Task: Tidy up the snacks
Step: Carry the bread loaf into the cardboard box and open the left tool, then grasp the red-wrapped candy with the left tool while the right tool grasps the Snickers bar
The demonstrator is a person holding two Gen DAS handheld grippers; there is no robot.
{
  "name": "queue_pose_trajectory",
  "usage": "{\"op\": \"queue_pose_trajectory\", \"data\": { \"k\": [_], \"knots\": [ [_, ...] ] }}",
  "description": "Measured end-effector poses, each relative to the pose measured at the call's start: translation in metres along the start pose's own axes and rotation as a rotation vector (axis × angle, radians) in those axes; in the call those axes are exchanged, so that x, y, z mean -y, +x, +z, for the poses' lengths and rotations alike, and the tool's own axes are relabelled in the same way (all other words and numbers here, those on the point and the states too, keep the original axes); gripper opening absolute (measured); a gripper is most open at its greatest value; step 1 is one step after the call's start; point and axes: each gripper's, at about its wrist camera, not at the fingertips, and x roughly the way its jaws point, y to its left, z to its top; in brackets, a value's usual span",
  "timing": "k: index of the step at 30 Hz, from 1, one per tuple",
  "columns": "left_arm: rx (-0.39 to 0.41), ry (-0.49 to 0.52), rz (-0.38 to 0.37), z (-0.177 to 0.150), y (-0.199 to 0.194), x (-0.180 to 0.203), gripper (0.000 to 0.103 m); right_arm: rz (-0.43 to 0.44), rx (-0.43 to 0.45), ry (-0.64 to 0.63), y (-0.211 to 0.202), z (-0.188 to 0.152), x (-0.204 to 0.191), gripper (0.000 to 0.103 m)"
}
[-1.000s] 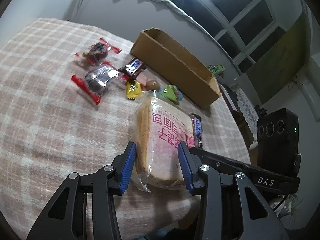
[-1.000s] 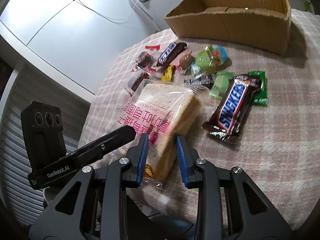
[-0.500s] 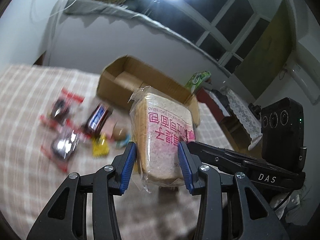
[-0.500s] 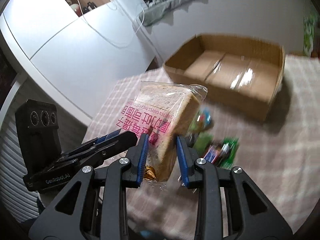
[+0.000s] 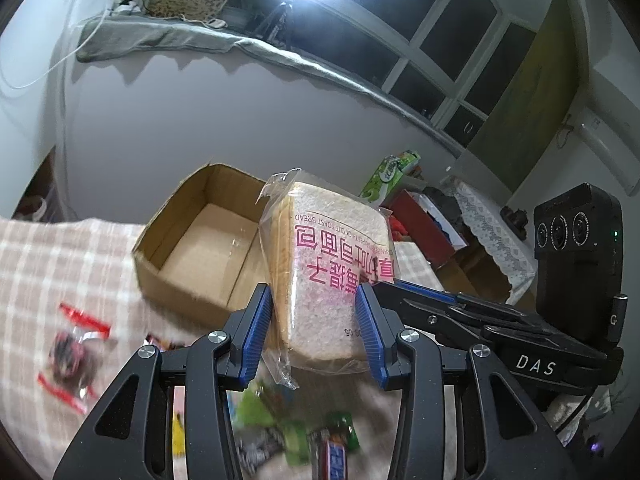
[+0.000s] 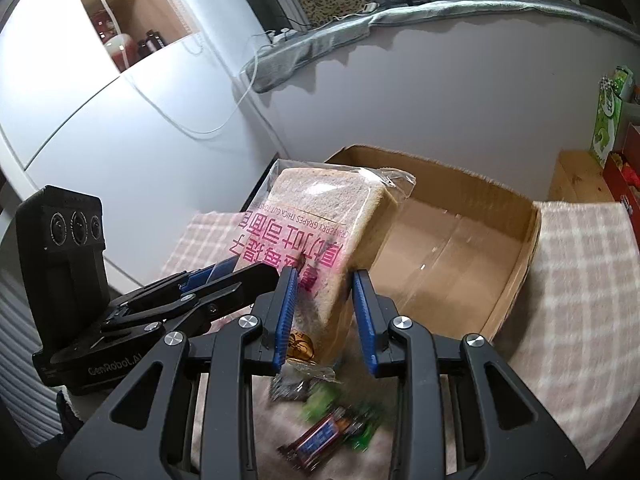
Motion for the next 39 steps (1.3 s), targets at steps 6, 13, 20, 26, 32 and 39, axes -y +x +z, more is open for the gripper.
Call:
{"op": "queue_pose_trajectory", "data": {
  "k": [6, 13, 20, 26, 32, 39],
  "knots": [
    [-0.037, -0.005, 0.009, 0.015, 0.032, -0.005, 0.04, -0.018, -0.024, 0.017, 0.025, 0.022, 0.031, 0.03],
    [-0.088, -0.005, 0.022, 0.022, 0.067, -0.008, 0.04, -0.037, -0.066, 0.041, 0.051, 0.033, 0.061, 0.03],
    [-0.135, -0.005, 0.057, 0.021, 0.084, -0.01, 0.04, -0.112, -0.097, 0.04, 0.067, 0.033, 0.072, 0.03],
    [-0.132, -0.006, 0.088, 0.019, 0.076, -0.016, 0.04, -0.114, -0.089, 0.048, 0.059, 0.029, 0.075, 0.031],
    [-0.096, 0.001, 0.082, 0.023, 0.052, -0.01, 0.04, -0.128, -0.063, 0.033, 0.038, 0.022, 0.067, 0.032],
    [-0.044, 0.027, 0.075, 0.022, 0.01, 0.0, 0.04, -0.134, -0.027, -0.008, 0.009, 0.01, 0.044, 0.033]
  ]
}}
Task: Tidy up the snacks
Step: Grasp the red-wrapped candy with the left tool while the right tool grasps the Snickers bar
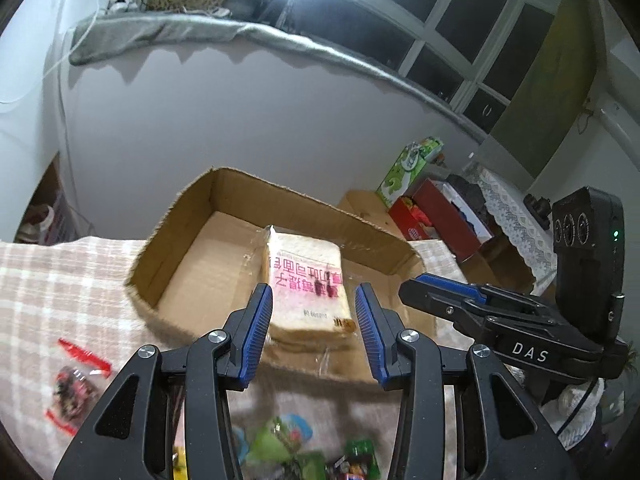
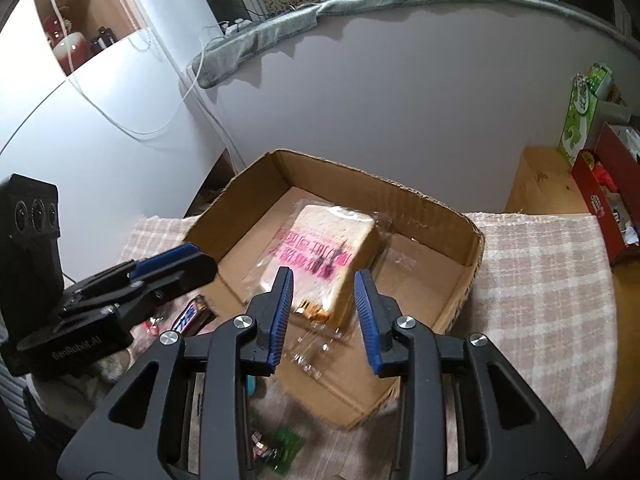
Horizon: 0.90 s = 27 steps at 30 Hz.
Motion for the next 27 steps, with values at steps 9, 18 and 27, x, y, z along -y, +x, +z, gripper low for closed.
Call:
{"op": "queue_pose_trajectory", "data": {
  "k": [9, 18, 27],
  "knots": [
    [0.061, -0.015, 0.03, -0.025, -0.053, -0.014, 0.04, -0.002, -0.001, -0.048, -0.028, -0.038, -0.027, 0.035],
    [0.111, -0.09, 0.096, -0.065, -0.11, -0.061, 0.04, 0.019, -0.031, -0.063, -0.039, -0.089, -0.047, 0.045],
    [0.073, -0.17, 0.163, -0.105, -0.122, -0.102, 0.043, 0.0, -0.073, -0.061, -0.031, -0.128, -0.058, 0.045]
  ]
}}
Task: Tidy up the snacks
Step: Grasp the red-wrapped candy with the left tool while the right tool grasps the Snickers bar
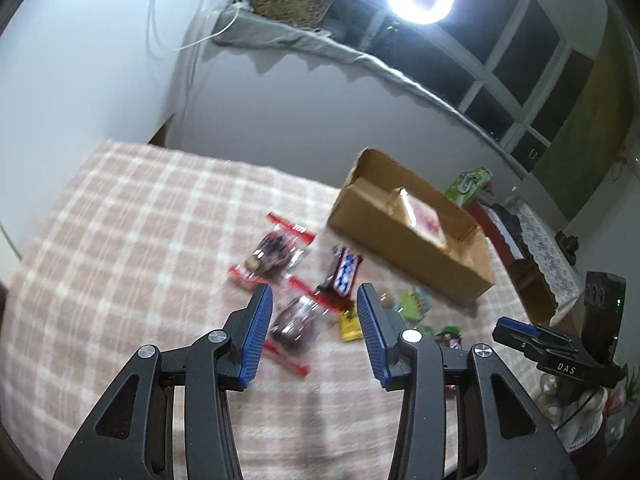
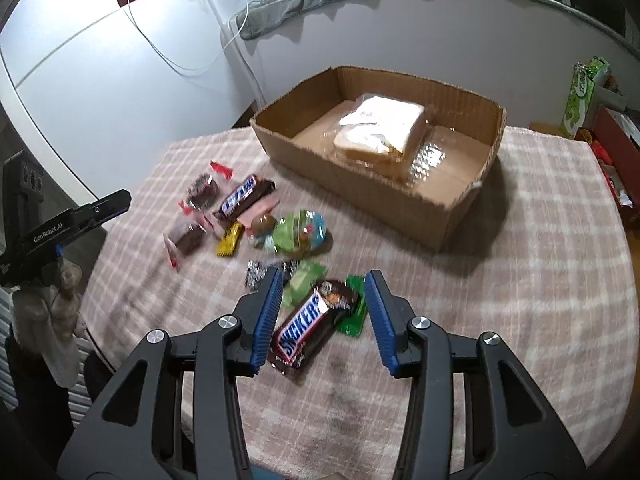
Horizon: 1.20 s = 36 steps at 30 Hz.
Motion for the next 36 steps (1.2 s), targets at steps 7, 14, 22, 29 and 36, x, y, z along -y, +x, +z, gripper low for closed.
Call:
{"op": "queue_pose_trajectory", "data": {
  "k": [7, 14, 22, 29, 36],
  "knots": [
    [-0.047, 0.085, 0.043, -0.016, 0.019, 0.006, 0.053, -0.009, -0.054, 0.027, 0.023, -0.017, -0.004, 0.045],
    [-0.096, 0.15, 0.108, -0.027, 0.041, 0.009, 0.056, -0.03, -0.099, 0.013, 0.04, -0.024, -0.011, 0.045],
    [-0.127, 0.175, 0.139, -0.024, 0.057, 0.004, 0.056, -0.069, -0.113, -0.029, 0.053, -0.026, -0.021, 0.054],
    [-0.145, 0.201, 0.135, -0.021, 0.07, 0.008, 0.056, -0.108, -0.121, -0.098, 0.06, -0.024, -0.034, 0.054],
    [-0.147, 0.199, 0.126, -0.022, 0.074, 0.009, 0.056, -0.127, -0.125, -0.128, 0.061, -0.024, -0.036, 0.05]
  ]
}}
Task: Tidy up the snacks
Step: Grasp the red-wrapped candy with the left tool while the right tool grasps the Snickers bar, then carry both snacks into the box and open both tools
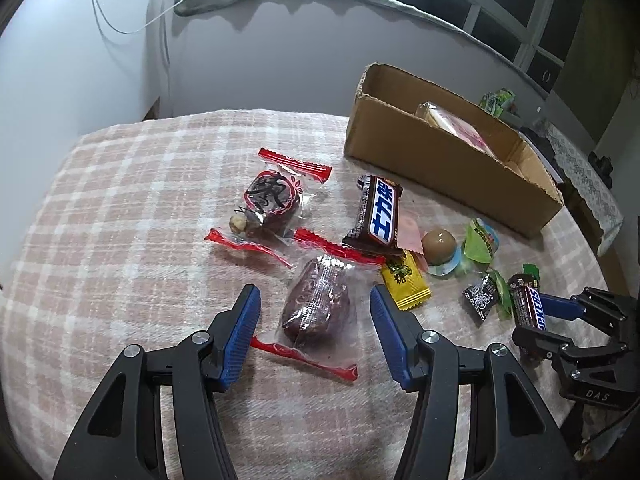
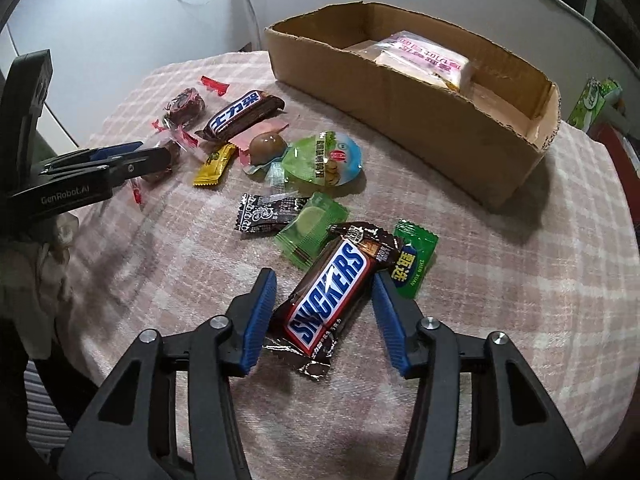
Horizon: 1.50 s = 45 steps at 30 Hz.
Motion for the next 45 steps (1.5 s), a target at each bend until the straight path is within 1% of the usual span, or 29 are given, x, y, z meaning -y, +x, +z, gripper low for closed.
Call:
{"op": "queue_pose_trajectory", "data": {
  "k": [3, 5, 7, 11, 17, 30, 37, 45],
  "knots": [
    [0.0, 0.004, 0.003, -0.001, 0.001, 0.001, 0.055, 0.011, -0.001, 0.006, -0.001, -0.001, 0.003, 0.047],
    [0.001, 0.012, 0.005, -0.002, 0.002, 0.003, 0.048, 0.012, -0.003, 0.003, -0.001, -0.001, 0.004, 0.044],
    [0.003, 0.015, 0.013, -0.002, 0.004, 0.004, 0.045, 0.01, -0.003, 0.001, -0.004, -0.003, 0.005, 0.042],
    [0.008, 0.017, 0.013, -0.004, 0.005, 0.006, 0.04, 0.017, -0.005, 0.002, -0.005, -0.003, 0.007, 0.037],
    [0.021, 0.014, -0.013, -0.008, -0.001, 0.006, 0.038, 0.033, 0.0, 0.013, -0.007, -0.007, 0.01, 0.031],
    [0.05, 0.01, -0.053, -0.017, -0.019, 0.015, 0.037, 0.065, 0.017, 0.05, -0.021, -0.02, 0.019, 0.03],
    [0.08, -0.017, -0.091, -0.016, -0.032, 0.016, 0.037, 0.065, 0.075, 0.06, -0.041, -0.019, 0.022, 0.03],
    [0.156, -0.012, -0.124, 0.009, -0.053, 0.026, 0.037, 0.055, 0.178, 0.06, -0.078, 0.005, 0.036, 0.03]
  ]
}}
